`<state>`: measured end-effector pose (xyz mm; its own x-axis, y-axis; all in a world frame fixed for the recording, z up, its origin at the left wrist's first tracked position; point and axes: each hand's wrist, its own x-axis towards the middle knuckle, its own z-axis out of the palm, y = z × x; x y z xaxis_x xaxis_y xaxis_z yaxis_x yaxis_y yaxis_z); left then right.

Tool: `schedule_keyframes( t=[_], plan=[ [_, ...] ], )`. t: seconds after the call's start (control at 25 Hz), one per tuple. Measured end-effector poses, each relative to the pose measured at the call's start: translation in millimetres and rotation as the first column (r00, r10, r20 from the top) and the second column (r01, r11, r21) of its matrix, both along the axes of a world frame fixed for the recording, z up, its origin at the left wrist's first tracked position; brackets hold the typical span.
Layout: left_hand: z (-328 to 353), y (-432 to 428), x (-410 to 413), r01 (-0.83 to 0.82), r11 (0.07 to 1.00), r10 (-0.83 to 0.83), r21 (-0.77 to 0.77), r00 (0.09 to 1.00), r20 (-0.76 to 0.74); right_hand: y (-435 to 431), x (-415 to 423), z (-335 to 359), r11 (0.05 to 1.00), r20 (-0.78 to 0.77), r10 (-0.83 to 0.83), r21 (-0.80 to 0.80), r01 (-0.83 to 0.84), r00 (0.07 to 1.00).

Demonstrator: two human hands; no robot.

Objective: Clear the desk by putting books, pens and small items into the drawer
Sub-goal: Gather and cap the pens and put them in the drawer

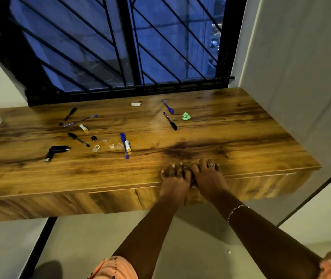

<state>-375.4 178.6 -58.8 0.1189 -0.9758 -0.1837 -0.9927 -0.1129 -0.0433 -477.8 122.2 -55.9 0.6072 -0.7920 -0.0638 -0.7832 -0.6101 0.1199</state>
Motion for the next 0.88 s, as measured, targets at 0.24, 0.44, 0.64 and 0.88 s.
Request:
schedule_keyframes(
  t=[0.24, 0.44, 0.64, 0.88],
  plan=[
    [17, -13, 27, 0.050, 0.997, -0.060, -0.061, 0.985, -0.165, -13, 13, 10, 0.995, 0.009, 0.018, 0.097, -0.019, 1.000],
    [19, -42, 58, 0.043, 0.991, -0.075, -0.129, 0.965, -0.252, -72, 51, 17, 0.950, 0.073, 0.161, 0.260, -0.174, 0.984],
    [28, -76, 93, -0.039, 0.978, -0.012, -0.205, 0.970, -0.245, -125, 80, 38, 0.964, 0.129, 0.139, 0.211, -0.164, 0.982],
    [34, -113, 129, -0.095, 0.987, 0.064, -0.133, 0.972, -0.224, -190, 124, 37, 0.956, 0.199, 0.240, 0.119, -0.267, 0.950]
  ],
)
